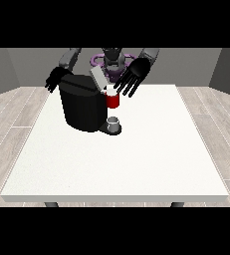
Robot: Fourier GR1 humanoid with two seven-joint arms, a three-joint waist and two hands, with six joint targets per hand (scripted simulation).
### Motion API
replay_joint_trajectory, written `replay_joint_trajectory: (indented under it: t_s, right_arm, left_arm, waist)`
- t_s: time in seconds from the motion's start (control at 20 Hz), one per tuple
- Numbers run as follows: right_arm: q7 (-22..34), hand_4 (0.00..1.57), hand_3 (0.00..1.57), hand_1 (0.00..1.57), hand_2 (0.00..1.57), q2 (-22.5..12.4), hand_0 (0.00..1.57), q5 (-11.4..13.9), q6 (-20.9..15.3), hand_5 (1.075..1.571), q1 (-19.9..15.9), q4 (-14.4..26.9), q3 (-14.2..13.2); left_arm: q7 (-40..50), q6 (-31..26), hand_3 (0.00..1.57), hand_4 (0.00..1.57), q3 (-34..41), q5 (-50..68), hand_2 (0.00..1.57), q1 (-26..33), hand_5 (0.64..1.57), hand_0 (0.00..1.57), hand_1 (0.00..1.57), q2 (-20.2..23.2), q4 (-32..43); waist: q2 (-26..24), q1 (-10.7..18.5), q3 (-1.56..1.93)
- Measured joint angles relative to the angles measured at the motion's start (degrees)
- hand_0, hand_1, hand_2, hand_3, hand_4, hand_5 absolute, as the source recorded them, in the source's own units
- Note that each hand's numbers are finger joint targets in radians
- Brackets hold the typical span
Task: Insert the coffee pod into the coffee machine and close the lid
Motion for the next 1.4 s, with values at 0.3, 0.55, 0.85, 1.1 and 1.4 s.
replay_joint_trajectory:
  t_s: [0.3,0.55,0.85,1.1,1.4]
  right_arm:
    - [-1.6,0.39,0.0,0.0,0.0,-0.1,0.0,-0.7,0.3,1.571,2.2,2.0,-1.1]
    - [-2.2,0.39,0.0,0.0,0.0,-1.2,0.0,-2.1,0.9,1.571,4.6,3.2,-3.0]
    - [-1.8,0.37,0.0,0.0,0.0,-1.9,0.0,-3.2,0.8,1.571,9.3,4.4,-5.1]
    - [-2.7,0.43,0.0,0.0,0.0,-2.9,0.0,-3.6,2.0,1.571,13.0,4.1,-5.6]
    - [-0.1,0.29,0.0,0.0,0.0,-4.7,0.0,-2.5,4.8,1.571,14.2,-0.6,-2.9]
  left_arm:
    - [0.4,-0.4,0.0,0.0,0.0,0.3,0.0,2.4,1.571,0.0,0.0,-1.9,-1.5]
    - [0.9,0.0,0.0,0.08,4.7,6.0,0.0,5.7,1.571,0.0,0.0,-5.6,-2.3]
    - [-1.9,-0.4,0.0,0.0,12.1,16.4,0.0,13.3,1.571,0.0,0.0,-12.5,-3.1]
    - [-3.3,-0.3,0.0,0.14,14.6,21.3,0.0,20.6,1.571,0.0,0.0,-16.7,-4.7]
    - [-3.8,-1.7,0.0,0.0,17.0,25.9,0.0,28.6,1.571,0.0,0.0,-18.8,-5.8]
  waist:
    - [-3.1,2.2,-0.01]
    - [-7.3,4.9,-0.03]
    - [-14.7,9.8,-0.07]
    - [-20.2,12.8,-0.04]
    - [-25.0,14.3,-0.06]
